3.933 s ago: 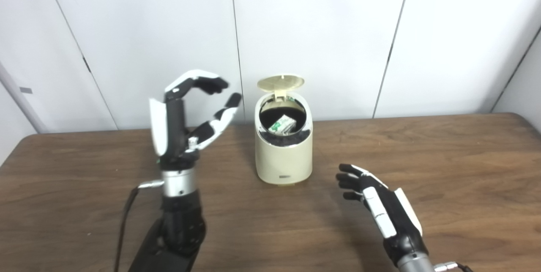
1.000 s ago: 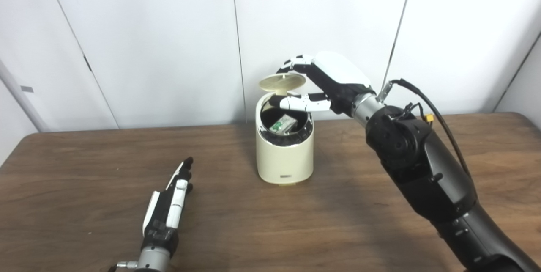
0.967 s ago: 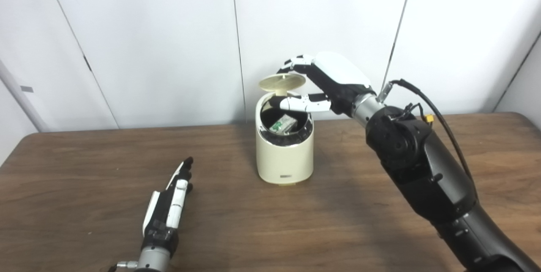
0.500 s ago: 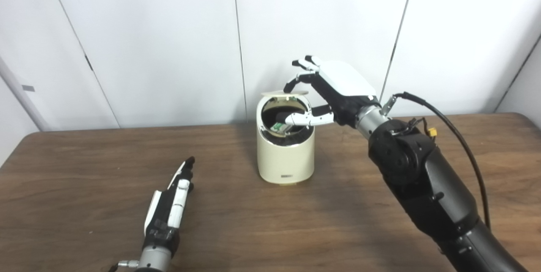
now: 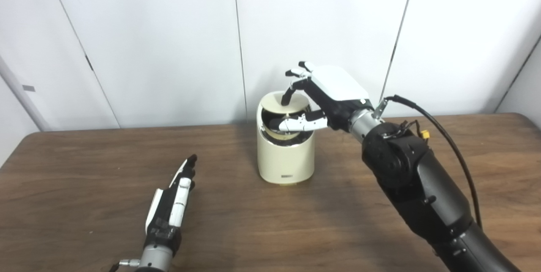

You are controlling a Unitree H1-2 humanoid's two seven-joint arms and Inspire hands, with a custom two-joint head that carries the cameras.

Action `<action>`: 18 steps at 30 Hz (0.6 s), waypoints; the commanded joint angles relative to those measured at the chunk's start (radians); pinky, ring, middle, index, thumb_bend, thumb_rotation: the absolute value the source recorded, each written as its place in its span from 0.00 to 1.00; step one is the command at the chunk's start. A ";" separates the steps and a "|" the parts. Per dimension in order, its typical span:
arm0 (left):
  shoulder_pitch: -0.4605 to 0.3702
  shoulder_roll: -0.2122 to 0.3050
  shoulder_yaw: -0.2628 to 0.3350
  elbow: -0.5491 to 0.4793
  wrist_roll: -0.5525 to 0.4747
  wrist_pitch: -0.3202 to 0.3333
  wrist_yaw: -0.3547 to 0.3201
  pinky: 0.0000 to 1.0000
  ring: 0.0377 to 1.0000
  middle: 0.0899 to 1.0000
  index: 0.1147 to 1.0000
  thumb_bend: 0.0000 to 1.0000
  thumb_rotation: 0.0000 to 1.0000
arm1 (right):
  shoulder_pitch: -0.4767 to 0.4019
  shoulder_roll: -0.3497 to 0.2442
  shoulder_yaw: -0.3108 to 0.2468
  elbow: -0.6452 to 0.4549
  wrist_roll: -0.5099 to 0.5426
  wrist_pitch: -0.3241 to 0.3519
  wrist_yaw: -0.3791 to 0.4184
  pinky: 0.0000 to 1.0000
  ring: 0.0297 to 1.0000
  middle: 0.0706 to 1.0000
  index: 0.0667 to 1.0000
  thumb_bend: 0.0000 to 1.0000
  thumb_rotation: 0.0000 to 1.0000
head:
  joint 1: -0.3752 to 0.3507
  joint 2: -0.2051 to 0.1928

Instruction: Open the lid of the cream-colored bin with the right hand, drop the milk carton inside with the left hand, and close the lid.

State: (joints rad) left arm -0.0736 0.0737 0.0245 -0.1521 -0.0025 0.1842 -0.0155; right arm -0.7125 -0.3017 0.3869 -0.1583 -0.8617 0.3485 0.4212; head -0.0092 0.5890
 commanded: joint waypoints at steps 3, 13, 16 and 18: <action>-0.019 0.004 -0.006 -0.041 0.008 -0.023 -0.005 1.00 1.00 1.00 1.00 0.65 1.00 | -0.035 -0.015 -0.002 -0.025 -0.025 -0.027 0.008 0.97 1.00 0.96 0.65 0.57 0.72 | -0.005 0.001; -0.018 -0.004 -0.012 -0.048 0.032 -0.017 0.013 1.00 1.00 1.00 1.00 0.67 0.99 | -0.016 -0.033 0.015 -0.019 -0.061 -0.065 0.025 0.97 1.00 0.94 0.63 0.58 0.79 | -0.003 0.010; -0.019 -0.005 -0.016 -0.048 0.042 -0.030 0.017 1.00 1.00 1.00 1.00 0.64 0.99 | -0.014 -0.043 0.026 -0.023 -0.088 -0.077 0.037 0.96 1.00 0.94 0.64 0.57 0.81 | -0.003 0.010; -0.019 -0.005 -0.018 -0.047 0.051 -0.038 0.019 1.00 1.00 1.00 1.00 0.62 0.98 | -0.013 -0.045 0.029 -0.024 -0.102 -0.079 0.047 0.97 1.00 0.95 0.64 0.58 0.82 | -0.002 0.012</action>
State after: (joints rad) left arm -0.0737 0.0684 0.0082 -0.1716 0.0357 0.1829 -0.0044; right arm -0.6937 -0.3364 0.4227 -0.1595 -0.9398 0.2836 0.4684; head -0.0108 0.5998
